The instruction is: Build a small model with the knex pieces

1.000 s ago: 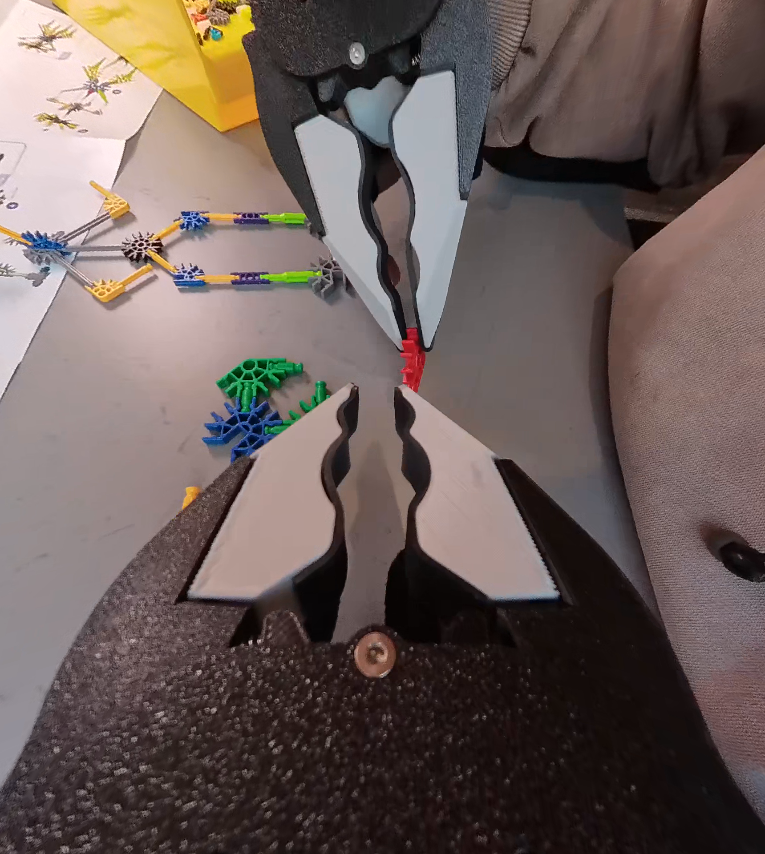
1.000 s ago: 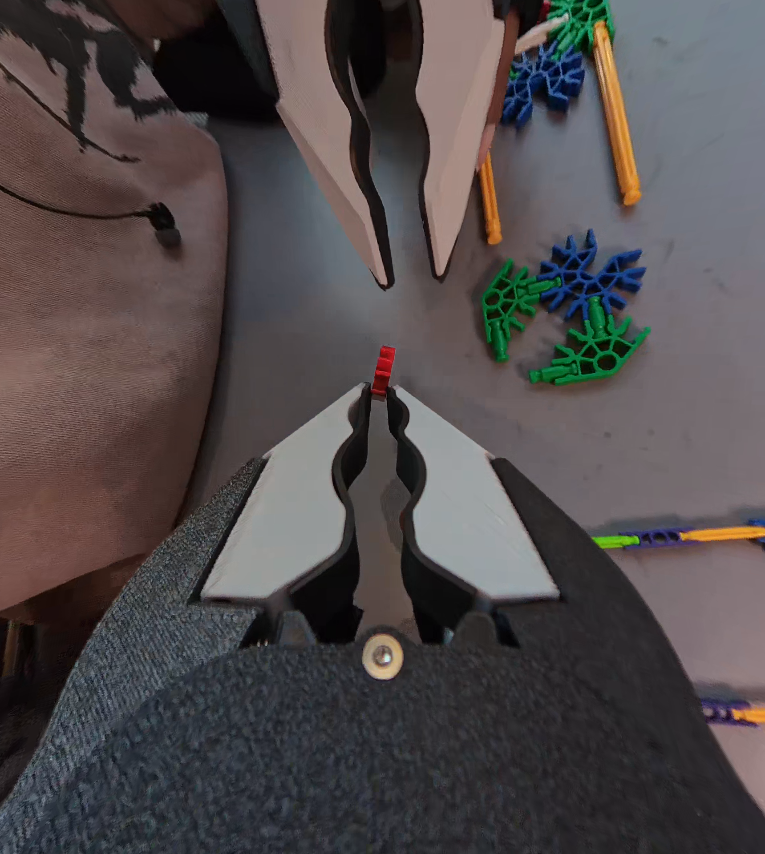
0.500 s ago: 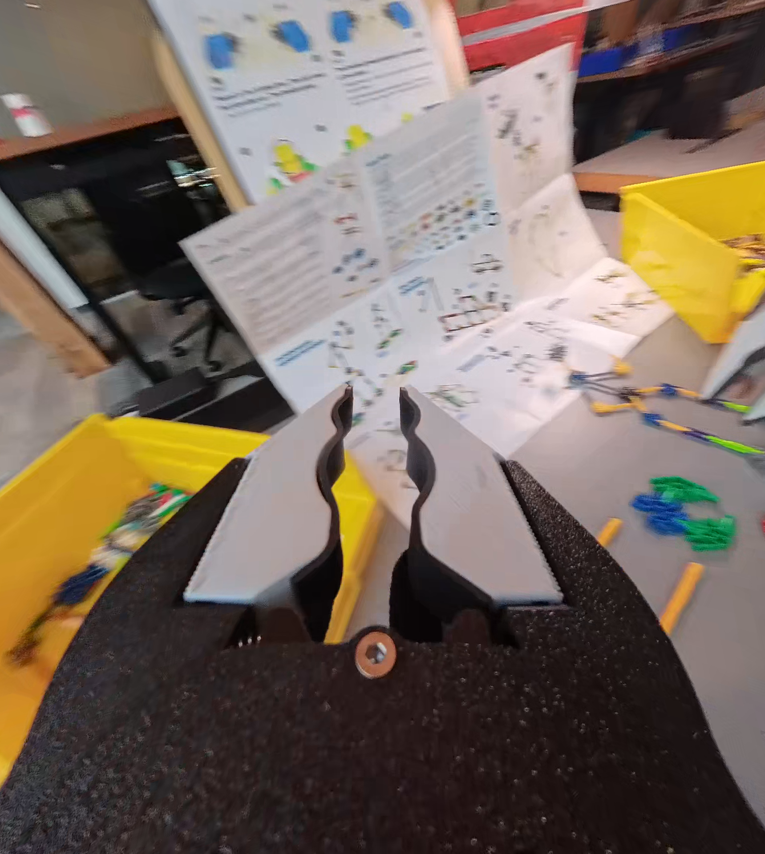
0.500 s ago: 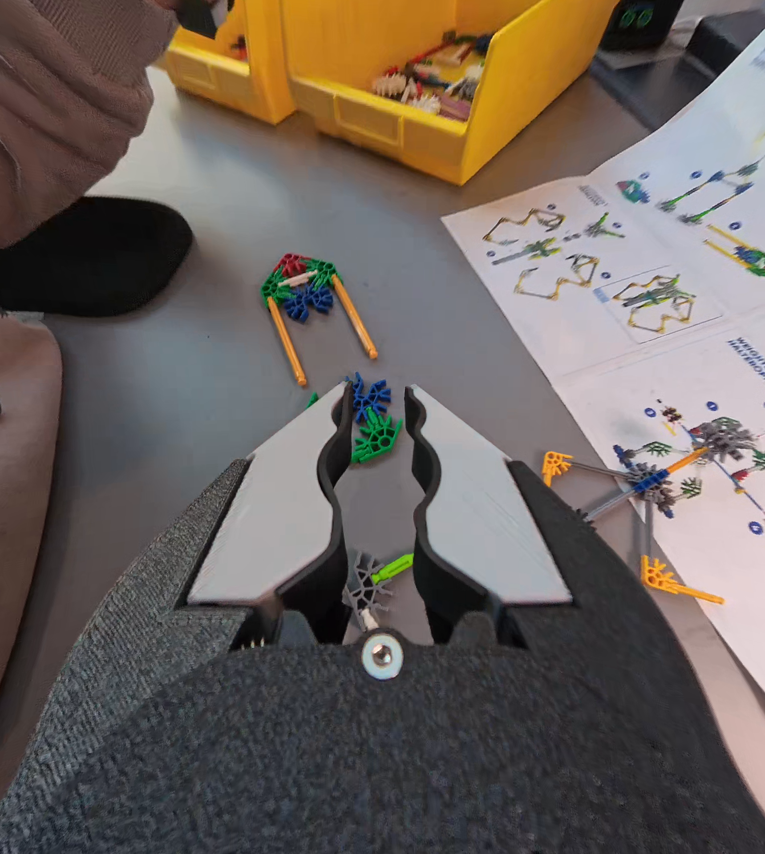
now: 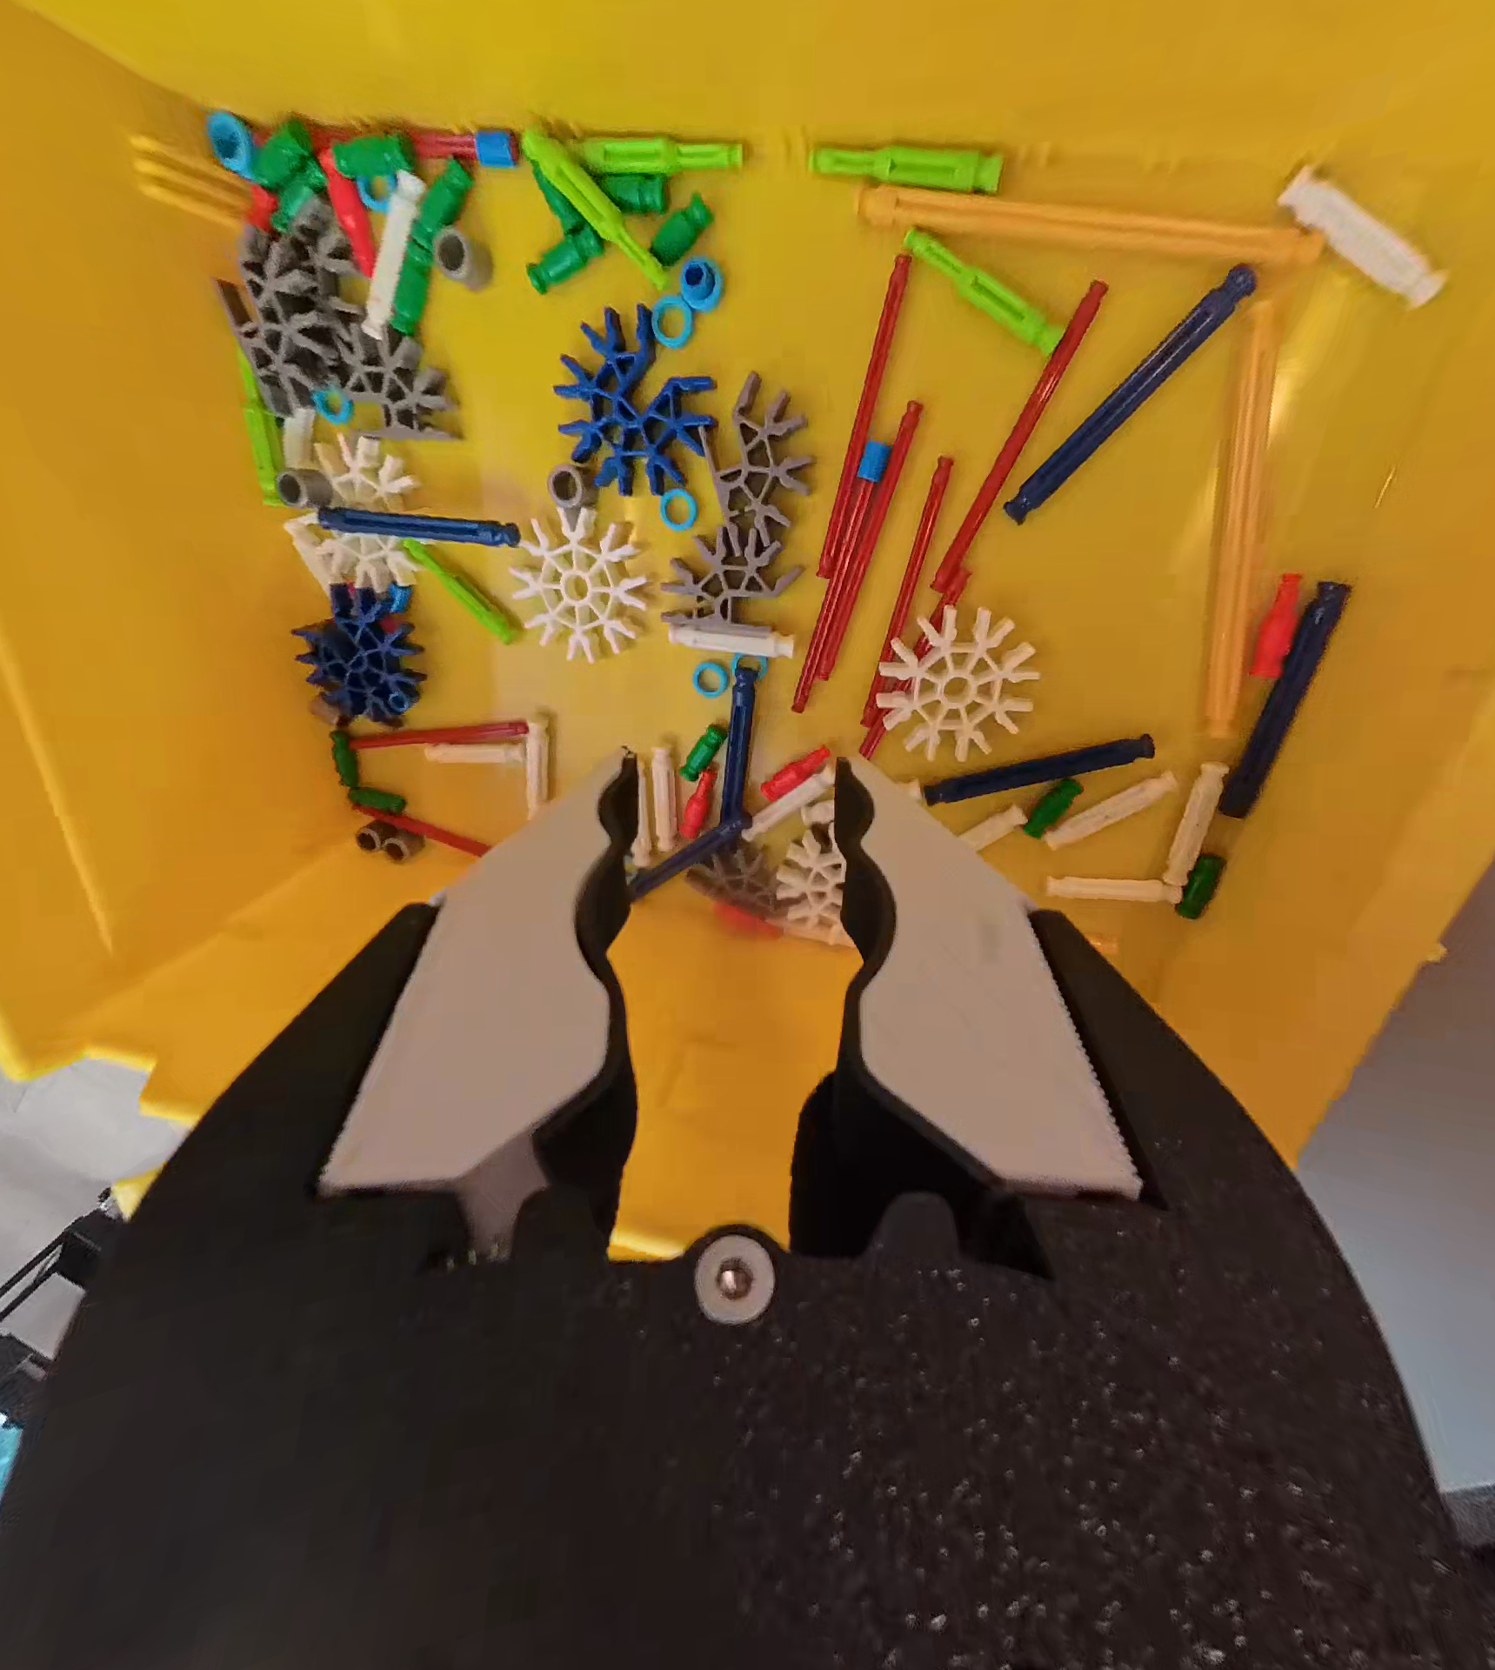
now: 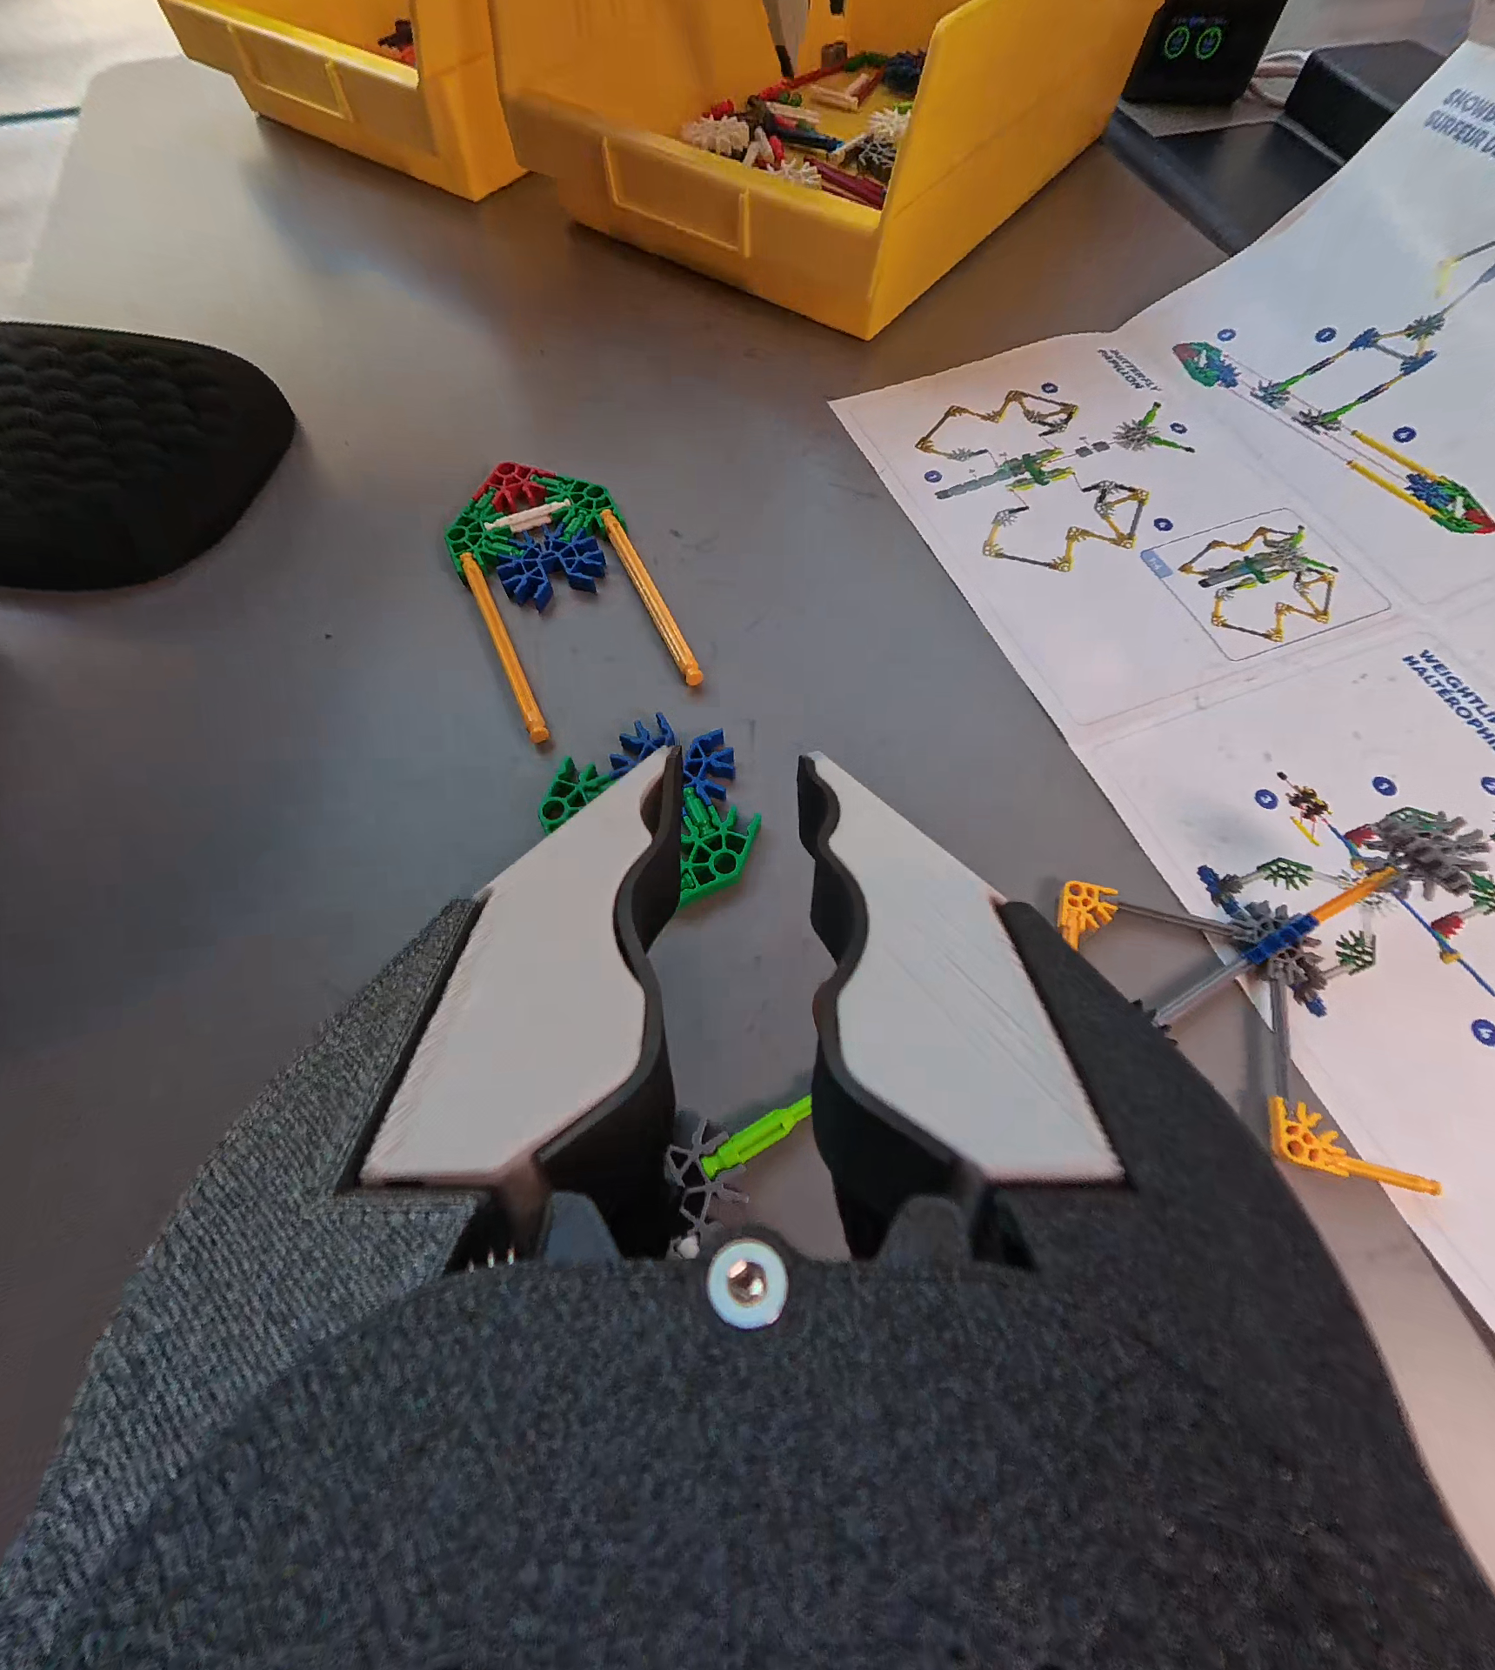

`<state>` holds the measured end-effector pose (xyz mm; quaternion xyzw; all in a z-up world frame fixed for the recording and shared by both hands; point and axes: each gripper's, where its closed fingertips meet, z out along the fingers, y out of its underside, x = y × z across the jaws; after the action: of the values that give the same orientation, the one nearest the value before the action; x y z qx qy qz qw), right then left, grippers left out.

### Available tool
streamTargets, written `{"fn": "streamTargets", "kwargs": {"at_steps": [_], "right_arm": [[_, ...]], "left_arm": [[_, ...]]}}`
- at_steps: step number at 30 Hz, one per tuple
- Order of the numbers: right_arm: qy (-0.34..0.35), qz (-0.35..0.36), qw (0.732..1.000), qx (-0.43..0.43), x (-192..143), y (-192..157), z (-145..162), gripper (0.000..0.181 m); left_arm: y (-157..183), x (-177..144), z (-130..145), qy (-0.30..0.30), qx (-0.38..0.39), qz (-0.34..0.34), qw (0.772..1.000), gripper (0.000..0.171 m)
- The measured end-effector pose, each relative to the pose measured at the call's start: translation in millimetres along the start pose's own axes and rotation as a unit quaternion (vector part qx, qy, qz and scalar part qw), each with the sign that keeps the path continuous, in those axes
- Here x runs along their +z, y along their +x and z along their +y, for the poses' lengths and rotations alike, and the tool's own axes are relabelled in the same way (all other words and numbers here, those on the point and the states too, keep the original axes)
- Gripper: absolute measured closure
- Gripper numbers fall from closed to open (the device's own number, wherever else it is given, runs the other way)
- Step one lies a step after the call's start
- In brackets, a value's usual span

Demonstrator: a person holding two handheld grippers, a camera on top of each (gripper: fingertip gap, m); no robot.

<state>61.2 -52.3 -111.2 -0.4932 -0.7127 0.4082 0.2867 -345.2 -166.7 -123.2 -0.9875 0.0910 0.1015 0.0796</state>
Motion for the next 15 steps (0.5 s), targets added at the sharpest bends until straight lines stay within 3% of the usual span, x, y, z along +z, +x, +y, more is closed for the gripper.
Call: {"fn": "streamTargets", "kwargs": {"at_steps": [5, 15], "right_arm": [[-0.005, -0.003, 1.000, 0.004, 1, 2, 5, 0.158], [-0.016, -0.009, 1.000, 0.014, 3, 6, 14, 0.158]], "left_arm": [[-5, 29, -2, -0.045, 0.010, 0.033, 0.998, 0.129], [-2, 41, -10, -0.051, 0.018, 0.080, 0.995, 0.136]]}}
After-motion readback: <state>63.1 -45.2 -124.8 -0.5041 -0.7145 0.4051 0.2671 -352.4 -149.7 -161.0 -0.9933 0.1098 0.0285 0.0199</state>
